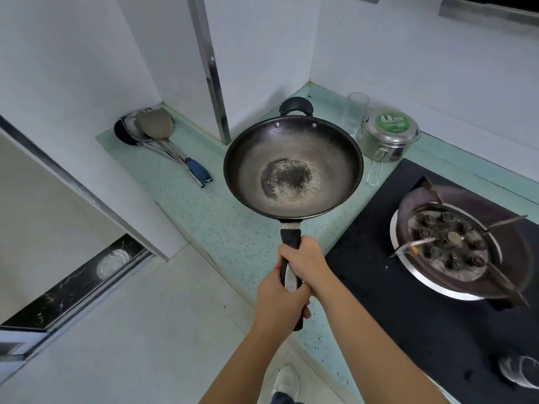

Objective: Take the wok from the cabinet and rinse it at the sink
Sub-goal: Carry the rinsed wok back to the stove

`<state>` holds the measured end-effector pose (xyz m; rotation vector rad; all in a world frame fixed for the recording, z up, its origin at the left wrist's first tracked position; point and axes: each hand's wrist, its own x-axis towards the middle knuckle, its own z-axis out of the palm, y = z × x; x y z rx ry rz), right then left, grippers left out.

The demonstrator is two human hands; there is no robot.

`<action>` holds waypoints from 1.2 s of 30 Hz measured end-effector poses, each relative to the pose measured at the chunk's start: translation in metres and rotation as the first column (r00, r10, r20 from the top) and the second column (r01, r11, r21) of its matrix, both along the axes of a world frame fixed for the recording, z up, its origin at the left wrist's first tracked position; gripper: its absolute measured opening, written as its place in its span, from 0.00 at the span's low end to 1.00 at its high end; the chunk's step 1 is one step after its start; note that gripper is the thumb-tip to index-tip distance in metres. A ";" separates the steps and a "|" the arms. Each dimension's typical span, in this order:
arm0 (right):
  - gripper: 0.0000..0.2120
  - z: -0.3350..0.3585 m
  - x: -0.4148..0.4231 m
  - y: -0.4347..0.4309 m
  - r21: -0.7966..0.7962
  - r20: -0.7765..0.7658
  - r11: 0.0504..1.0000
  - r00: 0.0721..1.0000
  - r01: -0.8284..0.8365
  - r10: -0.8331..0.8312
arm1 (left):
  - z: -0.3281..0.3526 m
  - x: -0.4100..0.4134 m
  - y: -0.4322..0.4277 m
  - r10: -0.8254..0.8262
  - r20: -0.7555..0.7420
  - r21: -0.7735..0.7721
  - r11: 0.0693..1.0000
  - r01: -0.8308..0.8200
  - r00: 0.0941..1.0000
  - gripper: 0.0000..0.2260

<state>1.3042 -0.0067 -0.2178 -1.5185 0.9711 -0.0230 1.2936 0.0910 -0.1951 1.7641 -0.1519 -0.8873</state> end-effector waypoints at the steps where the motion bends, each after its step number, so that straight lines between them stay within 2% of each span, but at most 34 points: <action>1: 0.08 -0.001 0.003 -0.006 -0.011 -0.006 1.000 1.000 -0.005 0.005 | -0.001 0.002 -0.006 0.005 -0.012 -0.001 1.000 -0.005 1.000 0.06; 5: 0.03 -0.009 0.012 -0.027 -0.009 -0.030 1.000 0.999 -0.018 0.018 | -0.002 0.008 -0.027 0.016 -0.017 -0.013 1.000 -0.016 1.000 0.09; 7: 0.06 -0.012 0.014 -0.036 -0.013 -0.052 0.999 0.998 -0.039 0.039 | -0.005 0.008 -0.035 0.021 -0.010 0.003 1.000 -0.021 1.000 0.08; 9: 0.04 -0.014 0.014 -0.043 0.002 -0.048 0.999 0.998 -0.041 0.041 | -0.007 0.007 -0.042 0.030 -0.015 0.015 0.999 -0.029 0.999 0.09; 13: 0.16 -0.013 0.014 -0.057 0.037 -0.041 0.997 0.997 -0.067 0.068 | -0.008 0.005 -0.058 0.060 -0.056 -0.020 0.998 -0.061 0.997 0.08; 16: 0.06 -0.010 0.010 -0.070 0.060 -0.023 0.992 0.994 -0.108 0.110 | -0.009 0.001 -0.070 0.097 -0.091 -0.058 0.993 -0.103 0.991 0.06; 20: 0.11 -0.004 0.005 -0.079 0.055 -0.001 0.988 0.990 -0.142 0.142 | -0.007 -0.004 -0.081 0.118 -0.132 -0.110 0.985 -0.133 0.984 0.09; 24: 0.09 -0.001 0.002 -0.082 0.104 0.021 0.984 0.989 -0.146 0.144 | -0.006 -0.003 -0.082 0.099 -0.141 -0.120 0.986 -0.116 0.985 0.08; 30: 0.09 0.006 -0.004 -0.076 0.196 0.051 0.977 0.996 -0.084 0.075 | -0.005 0.001 -0.073 -0.009 -0.094 -0.162 0.987 -0.007 0.995 0.10; 34: 0.07 0.011 -0.013 -0.068 0.267 0.096 0.962 0.991 0.060 -0.089 | -0.006 0.003 -0.064 -0.005 -0.094 -0.143 0.990 -0.009 0.996 0.10; 36: 0.06 0.016 -0.018 -0.063 0.264 0.114 0.956 0.980 0.127 -0.161 | -0.006 0.012 -0.060 -0.016 -0.043 -0.106 0.994 0.011 0.999 0.09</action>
